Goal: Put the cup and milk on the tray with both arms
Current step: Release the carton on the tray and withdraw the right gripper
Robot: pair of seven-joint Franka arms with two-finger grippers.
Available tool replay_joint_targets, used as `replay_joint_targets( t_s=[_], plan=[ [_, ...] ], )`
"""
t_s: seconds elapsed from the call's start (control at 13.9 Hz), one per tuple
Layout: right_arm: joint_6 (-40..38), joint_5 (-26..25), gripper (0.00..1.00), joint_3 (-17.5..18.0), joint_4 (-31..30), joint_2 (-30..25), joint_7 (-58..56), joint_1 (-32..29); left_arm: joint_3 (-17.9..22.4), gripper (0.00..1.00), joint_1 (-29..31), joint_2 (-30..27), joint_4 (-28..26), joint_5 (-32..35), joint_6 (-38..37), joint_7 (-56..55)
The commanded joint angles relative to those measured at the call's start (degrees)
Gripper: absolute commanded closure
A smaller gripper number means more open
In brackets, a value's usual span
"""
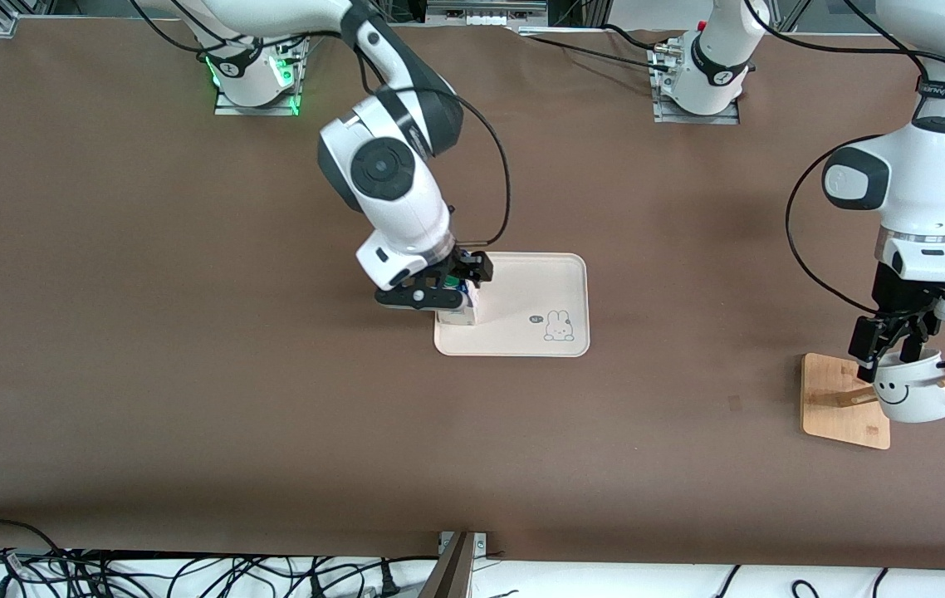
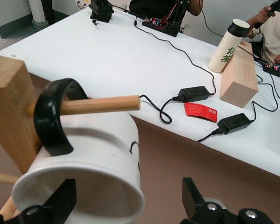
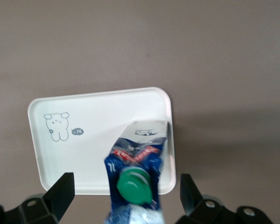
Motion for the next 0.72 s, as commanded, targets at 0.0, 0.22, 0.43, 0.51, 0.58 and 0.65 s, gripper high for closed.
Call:
replay_joint_targets(
  t_s=[0.0,0.22,0.43,0.51,0.58,0.65],
  plan=[
    [-5.66,-0.56,0.0,-4.74,-0.68,-5.24,-3.71,-0.26,-0.08,0.0,0.24,1.61,3.05,0.72,0.39,0.78],
    [-12.16,0.31,0.0,-11.34,-0.77,-10.34,-12.77,-2.28,-0.08,0.0,0.24,1.61,4.19,0.89,0.39,0.78],
    [-18.67,0.4,0.0,-16.18,-1.64,-14.91,-19.88,-2.63,-0.08,0.0,0.24,1.61,4.81,0.89,0.3,0.78],
    [-20.17,0.4,0.0,-17.32,-2.6,-16.4,-21.3,-2.63,-0.08,0.0,0.24,1.61,4.81,0.89,0.3,0.78],
    [-20.79,0.4,0.0,-17.86,-4.01,-18.07,-22.01,-2.63,-0.08,0.0,0.24,1.61,4.81,0.8,0.3,0.78],
    [-20.8,0.4,0.0,-18.82,-5.85,-19.74,-23.41,-2.72,-0.08,0.0,0.24,1.61,4.72,0.8,0.21,0.78]
  ],
)
